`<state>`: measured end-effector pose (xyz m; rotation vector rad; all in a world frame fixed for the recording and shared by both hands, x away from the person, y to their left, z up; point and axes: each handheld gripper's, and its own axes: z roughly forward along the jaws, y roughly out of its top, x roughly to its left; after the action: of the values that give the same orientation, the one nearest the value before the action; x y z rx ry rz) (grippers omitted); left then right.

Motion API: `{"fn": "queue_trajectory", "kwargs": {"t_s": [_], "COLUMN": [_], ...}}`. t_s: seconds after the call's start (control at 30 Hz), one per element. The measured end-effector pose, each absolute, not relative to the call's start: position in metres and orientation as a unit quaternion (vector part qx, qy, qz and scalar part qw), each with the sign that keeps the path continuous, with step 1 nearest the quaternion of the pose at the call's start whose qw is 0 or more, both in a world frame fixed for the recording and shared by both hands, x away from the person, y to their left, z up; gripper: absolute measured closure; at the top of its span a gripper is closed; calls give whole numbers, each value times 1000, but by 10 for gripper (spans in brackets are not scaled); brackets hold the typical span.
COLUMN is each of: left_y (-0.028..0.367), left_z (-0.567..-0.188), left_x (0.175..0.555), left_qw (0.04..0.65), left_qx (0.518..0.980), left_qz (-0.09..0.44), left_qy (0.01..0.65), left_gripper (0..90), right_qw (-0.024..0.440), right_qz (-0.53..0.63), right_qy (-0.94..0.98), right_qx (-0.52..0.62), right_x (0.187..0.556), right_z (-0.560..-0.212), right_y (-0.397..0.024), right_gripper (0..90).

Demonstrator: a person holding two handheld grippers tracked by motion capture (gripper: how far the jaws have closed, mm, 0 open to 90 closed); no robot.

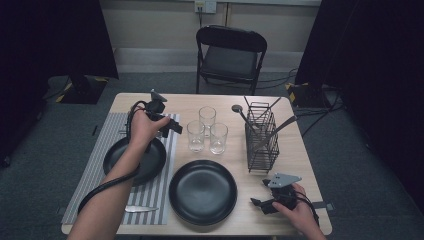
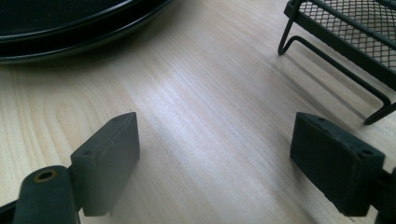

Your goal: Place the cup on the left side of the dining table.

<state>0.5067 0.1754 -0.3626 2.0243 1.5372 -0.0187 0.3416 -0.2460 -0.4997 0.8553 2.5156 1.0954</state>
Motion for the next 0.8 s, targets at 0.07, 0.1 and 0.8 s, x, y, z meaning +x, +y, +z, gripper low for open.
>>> {"fn": "queue_trajectory", "kwargs": {"t_s": [0.07, 0.1, 0.8], "left_y": [174, 173, 157], "left_z": [-362, -362, -359], "left_x": [506, 506, 508], "left_qw": [297, 297, 304], "left_qx": [761, 761, 764], "left_qz": [-9, -8, -12], "left_qy": [577, 577, 569], "left_gripper": [302, 301, 288], "right_qw": [133, 133, 133], "right_qz": [378, 378, 378], "right_qy": [867, 867, 868], "right_qx": [295, 295, 295], "right_x": [342, 342, 342], "right_z": [-500, -500, -500], "right_y": [-246, -246, -246], "right_gripper": [149, 149, 149]}}
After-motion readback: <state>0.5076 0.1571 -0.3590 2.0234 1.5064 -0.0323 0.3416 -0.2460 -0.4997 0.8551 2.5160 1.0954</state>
